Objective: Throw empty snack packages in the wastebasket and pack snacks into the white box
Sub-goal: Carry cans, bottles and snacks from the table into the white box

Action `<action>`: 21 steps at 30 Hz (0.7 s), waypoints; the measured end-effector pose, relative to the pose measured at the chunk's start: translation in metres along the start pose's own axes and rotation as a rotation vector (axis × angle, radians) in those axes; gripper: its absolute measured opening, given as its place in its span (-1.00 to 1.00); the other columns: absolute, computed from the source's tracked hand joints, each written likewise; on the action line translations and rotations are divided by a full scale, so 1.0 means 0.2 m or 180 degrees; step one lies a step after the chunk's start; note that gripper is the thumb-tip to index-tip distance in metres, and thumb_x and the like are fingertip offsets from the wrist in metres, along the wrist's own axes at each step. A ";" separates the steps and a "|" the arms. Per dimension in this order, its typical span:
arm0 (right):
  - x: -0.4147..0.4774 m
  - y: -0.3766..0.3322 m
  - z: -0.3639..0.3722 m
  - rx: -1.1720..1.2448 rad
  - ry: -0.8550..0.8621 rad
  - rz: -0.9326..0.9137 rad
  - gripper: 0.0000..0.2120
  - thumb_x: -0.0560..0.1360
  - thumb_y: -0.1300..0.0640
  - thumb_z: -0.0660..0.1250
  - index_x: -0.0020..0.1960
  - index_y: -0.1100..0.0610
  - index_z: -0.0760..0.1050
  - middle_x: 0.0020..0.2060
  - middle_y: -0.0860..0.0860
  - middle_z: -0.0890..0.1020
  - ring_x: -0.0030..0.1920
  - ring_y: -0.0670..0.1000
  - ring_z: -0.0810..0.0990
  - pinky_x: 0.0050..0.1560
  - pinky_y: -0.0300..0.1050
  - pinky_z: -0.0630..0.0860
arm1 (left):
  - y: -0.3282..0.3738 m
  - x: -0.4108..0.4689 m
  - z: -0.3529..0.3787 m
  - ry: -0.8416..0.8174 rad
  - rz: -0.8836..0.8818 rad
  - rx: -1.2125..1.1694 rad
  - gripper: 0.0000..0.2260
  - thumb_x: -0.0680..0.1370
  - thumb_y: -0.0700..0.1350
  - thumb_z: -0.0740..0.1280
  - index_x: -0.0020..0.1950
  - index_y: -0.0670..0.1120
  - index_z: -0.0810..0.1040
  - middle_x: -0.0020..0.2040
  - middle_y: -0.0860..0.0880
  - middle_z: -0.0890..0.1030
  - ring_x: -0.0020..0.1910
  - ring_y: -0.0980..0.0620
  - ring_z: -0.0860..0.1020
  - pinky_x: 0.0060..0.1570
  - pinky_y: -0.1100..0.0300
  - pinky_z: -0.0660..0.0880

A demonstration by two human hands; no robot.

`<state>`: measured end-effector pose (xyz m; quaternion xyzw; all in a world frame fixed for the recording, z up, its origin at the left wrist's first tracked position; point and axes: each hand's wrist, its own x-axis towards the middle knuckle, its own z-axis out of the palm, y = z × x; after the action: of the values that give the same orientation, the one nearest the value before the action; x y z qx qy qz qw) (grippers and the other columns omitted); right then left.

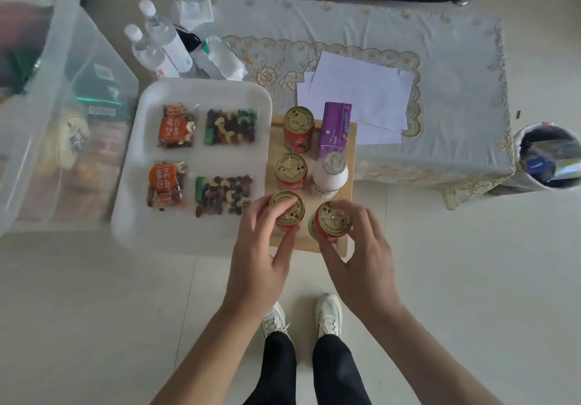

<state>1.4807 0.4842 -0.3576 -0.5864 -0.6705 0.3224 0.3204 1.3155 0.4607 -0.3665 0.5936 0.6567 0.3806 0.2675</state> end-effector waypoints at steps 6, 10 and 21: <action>-0.01 0.06 0.07 -0.0192 0.0057 0.0034 -0.59 0.47 0.26 0.51 0.26 0.12 0.49 0.14 -0.05 0.54 0.05 -0.33 0.46 0.08 -0.53 0.34 | -0.08 0.02 0.05 0.0046 -0.0007 0.0010 -0.64 0.59 -0.26 0.42 0.38 -0.13 0.54 0.31 -0.11 0.50 0.35 0.00 0.51 0.31 0.05 0.51; 0.01 0.07 0.09 -0.0239 0.0154 -0.0039 -0.59 0.45 0.27 0.52 0.25 0.15 0.51 0.16 -0.02 0.55 0.08 -0.27 0.46 0.09 -0.55 0.32 | -0.09 0.03 0.07 0.0013 -0.0048 -0.0028 -0.64 0.59 -0.24 0.41 0.39 -0.11 0.53 0.35 -0.11 0.47 0.38 -0.01 0.49 0.35 0.09 0.48; 0.03 0.06 0.10 -0.0248 0.0148 -0.0089 -0.56 0.45 0.25 0.53 0.28 0.15 0.50 0.20 -0.02 0.53 0.09 -0.35 0.46 0.06 -0.57 0.33 | -0.10 0.03 0.06 -0.0048 -0.0021 0.0031 -0.60 0.59 -0.25 0.42 0.42 -0.05 0.50 0.38 -0.09 0.45 0.41 0.04 0.46 0.33 0.13 0.50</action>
<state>1.4719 0.4908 -0.3786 -0.5964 -0.6830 0.2779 0.3173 1.3142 0.4682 -0.3889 0.5956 0.6584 0.3720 0.2709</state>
